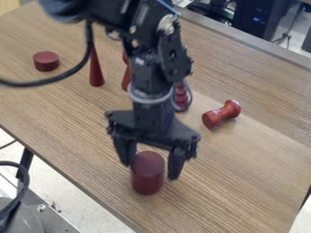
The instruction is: Move the cylinder to the left
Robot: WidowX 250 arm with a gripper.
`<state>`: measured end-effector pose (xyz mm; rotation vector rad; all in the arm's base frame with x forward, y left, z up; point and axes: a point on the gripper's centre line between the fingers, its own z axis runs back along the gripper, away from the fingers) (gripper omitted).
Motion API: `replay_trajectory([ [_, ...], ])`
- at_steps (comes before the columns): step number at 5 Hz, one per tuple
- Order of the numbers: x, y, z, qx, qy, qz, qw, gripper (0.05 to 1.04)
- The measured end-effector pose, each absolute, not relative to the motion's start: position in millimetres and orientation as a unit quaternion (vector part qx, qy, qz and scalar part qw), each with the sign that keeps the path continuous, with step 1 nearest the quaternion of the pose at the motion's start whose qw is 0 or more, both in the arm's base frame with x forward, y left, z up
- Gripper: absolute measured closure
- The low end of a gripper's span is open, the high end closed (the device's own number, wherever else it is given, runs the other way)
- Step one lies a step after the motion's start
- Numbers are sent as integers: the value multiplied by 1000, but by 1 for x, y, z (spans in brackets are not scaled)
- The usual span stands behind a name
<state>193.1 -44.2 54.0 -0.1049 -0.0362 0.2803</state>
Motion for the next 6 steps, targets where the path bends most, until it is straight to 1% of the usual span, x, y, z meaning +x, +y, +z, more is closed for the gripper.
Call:
replay_trajectory([
  [1,194,-37,47,-55,-6,144,988,86],
  [2,195,-33,47,-59,-6,150,987,115],
  [3,193,-34,48,-66,2,144,987,317],
  [5,191,-34,58,-69,-11,152,986,318],
  [6,180,-26,92,-36,-56,175,982,318],
])
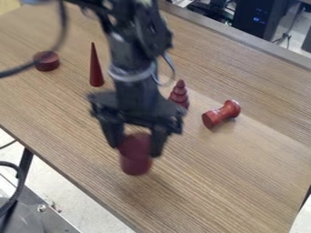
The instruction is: Move the cylinder to the left
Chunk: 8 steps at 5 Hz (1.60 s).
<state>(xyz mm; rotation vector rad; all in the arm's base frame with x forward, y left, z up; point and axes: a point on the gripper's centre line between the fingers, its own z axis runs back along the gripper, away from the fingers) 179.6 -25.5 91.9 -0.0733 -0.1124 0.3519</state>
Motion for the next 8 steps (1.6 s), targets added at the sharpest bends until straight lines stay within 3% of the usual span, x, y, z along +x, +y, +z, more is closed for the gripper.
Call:
replay_trajectory([
  [1,175,-15,124,-13,-99,186,977,318],
  [2,179,3,129,-12,-104,190,976,318],
  [4,197,66,93,-12,-67,246,967,318],
  [7,227,110,93,-40,-102,311,944,318],
  [8,233,121,82,-31,-94,334,937,318],
])
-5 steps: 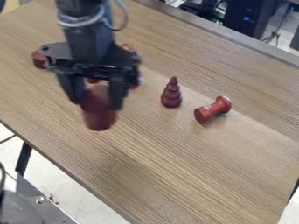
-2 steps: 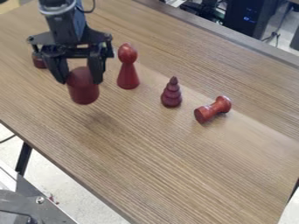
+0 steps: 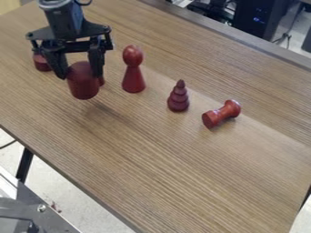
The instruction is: Move the cylinder to the left
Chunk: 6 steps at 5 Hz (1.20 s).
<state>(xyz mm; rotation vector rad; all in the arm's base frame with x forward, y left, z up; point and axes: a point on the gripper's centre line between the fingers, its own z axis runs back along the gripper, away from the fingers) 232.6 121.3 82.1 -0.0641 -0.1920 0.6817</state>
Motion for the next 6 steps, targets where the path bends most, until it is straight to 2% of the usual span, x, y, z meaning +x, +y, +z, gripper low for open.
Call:
replay_trajectory([
  [3,248,161,51,-28,-47,401,915,318],
  [4,251,169,48,-12,-42,431,902,318],
  [5,250,171,47,-3,-41,456,889,258],
  [6,239,165,38,-3,-16,477,879,88],
])
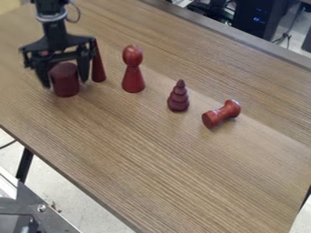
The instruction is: Move the cylinder to the left
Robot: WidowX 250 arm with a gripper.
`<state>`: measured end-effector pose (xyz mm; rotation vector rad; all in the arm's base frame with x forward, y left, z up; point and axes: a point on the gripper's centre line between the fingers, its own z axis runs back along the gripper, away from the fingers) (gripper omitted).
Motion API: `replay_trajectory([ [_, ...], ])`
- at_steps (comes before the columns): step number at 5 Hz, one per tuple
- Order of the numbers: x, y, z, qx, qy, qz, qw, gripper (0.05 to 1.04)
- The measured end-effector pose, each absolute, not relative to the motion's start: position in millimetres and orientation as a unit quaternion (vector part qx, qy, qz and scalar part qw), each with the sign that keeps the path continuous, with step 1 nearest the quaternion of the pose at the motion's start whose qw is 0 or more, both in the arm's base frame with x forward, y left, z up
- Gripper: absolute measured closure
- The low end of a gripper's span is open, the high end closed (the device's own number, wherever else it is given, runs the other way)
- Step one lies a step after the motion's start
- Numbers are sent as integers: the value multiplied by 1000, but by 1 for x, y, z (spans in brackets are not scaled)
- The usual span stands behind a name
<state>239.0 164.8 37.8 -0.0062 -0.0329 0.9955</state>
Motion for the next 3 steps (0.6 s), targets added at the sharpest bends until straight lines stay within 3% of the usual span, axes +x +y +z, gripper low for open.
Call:
replay_trajectory([
  [1,237,162,46,1,-19,479,878,86],
  [2,231,160,74,18,-42,486,873,86],
  [3,232,153,93,13,-60,485,873,86],
])
